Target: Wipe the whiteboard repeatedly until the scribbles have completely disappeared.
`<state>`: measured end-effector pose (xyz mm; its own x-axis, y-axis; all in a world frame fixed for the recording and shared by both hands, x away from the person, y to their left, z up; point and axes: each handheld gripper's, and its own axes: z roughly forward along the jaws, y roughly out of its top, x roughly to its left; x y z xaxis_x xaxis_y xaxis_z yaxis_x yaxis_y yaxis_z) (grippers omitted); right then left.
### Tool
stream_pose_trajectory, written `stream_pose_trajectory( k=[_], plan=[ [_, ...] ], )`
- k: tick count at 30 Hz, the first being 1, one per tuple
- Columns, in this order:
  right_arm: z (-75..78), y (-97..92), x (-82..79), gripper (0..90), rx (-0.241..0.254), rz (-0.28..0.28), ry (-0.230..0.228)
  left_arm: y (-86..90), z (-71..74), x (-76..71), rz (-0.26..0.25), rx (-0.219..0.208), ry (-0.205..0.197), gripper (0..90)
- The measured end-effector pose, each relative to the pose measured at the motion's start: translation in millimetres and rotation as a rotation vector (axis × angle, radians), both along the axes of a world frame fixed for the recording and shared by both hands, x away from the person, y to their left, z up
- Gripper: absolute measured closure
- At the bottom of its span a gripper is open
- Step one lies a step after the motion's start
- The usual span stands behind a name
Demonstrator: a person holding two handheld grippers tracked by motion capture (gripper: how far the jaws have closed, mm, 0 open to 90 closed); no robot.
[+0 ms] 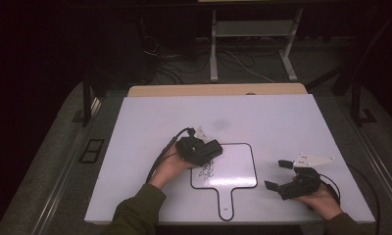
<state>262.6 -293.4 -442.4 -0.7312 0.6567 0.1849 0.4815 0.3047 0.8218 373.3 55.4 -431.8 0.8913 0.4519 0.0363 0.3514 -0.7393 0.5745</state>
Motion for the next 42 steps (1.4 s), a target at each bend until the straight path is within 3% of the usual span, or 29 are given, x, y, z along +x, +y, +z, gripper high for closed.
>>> stream_pose_trajectory(
  k=[2,6,8,15,21,31,35,42],
  plan=[
    [0.0,0.0,0.0,0.0,-0.001,0.000,0.000,1.8,0.2,2.5,0.004,0.006,-0.007,39.4],
    [0.1,-0.1,-0.1,0.0,0.000,0.000,-0.001,10.9,0.2,10.6,0.082,0.010,-0.030,39.4],
    [0.0,-0.1,0.0,0.0,0.000,0.000,0.000,19.1,-1.0,15.4,0.102,-0.011,-0.017,39.4],
    [0.0,0.3,0.0,0.0,-0.001,-0.001,0.001,21.3,-0.7,17.2,0.104,-0.014,-0.007,39.3],
    [-0.1,0.4,0.0,0.0,-0.002,-0.001,0.002,22.5,-2.5,20.0,0.123,-0.070,0.028,39.2],
    [-0.1,0.0,0.1,0.0,-0.002,0.001,0.000,25.0,-1.4,21.7,0.114,-0.119,0.045,37.6],
    [-0.1,0.2,0.0,0.0,-0.001,0.001,0.001,23.0,0.0,19.5,0.116,-0.113,0.042,39.1],
    [-0.1,0.5,-0.1,0.0,-0.002,0.001,0.001,3.7,1.8,9.0,0.034,-0.073,0.021,39.4]
  ],
)
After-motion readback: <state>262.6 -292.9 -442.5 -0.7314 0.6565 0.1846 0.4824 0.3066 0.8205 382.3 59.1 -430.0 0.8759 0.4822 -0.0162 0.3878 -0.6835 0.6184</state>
